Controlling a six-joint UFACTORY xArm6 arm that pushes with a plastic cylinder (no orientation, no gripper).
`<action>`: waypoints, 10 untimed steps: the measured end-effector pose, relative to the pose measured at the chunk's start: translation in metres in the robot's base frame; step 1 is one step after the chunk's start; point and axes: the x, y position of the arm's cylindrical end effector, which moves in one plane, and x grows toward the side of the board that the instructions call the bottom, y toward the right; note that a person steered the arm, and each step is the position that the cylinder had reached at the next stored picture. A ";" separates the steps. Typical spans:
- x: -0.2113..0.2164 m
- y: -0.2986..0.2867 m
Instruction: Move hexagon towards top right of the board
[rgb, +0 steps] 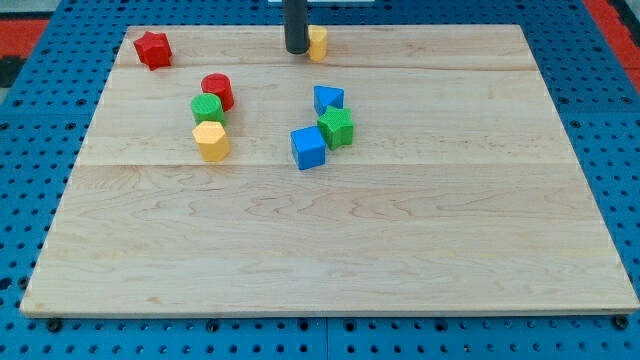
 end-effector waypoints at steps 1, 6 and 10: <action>-0.011 0.000; 0.070 -0.035; 0.237 -0.124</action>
